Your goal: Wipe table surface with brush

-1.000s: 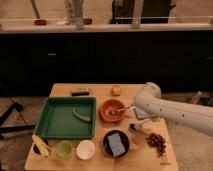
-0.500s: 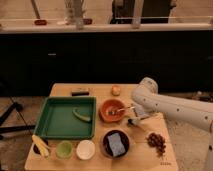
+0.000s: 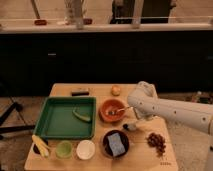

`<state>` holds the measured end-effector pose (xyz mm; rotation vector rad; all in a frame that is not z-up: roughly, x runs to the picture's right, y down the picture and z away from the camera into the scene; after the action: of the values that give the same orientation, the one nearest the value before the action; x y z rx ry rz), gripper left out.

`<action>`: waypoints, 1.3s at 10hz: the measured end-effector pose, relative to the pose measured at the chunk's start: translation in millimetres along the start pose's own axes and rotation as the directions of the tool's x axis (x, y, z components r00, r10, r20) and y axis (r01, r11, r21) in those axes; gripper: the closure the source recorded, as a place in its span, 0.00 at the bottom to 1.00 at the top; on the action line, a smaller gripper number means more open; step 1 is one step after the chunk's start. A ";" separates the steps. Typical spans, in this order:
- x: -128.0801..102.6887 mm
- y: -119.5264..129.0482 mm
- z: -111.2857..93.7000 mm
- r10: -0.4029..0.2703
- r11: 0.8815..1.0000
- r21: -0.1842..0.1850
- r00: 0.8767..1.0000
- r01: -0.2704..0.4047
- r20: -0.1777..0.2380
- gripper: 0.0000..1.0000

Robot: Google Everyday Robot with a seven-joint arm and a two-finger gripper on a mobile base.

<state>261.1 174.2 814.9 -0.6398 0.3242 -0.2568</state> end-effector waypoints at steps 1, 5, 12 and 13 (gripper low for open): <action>8.6 7.5 2.0 0.000 1.000 -0.009 1.000 0.000 -0.007 1.00; 45.1 22.5 14.1 0.038 0.998 -0.051 0.998 -0.041 -0.054 1.00; 36.8 -22.8 10.6 0.049 0.999 -0.018 0.997 -0.050 -0.062 1.00; 24.9 -23.9 6.7 0.025 1.000 -0.012 0.999 -0.025 -0.046 1.00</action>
<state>283.3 151.1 829.4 -0.6425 0.3776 -0.2456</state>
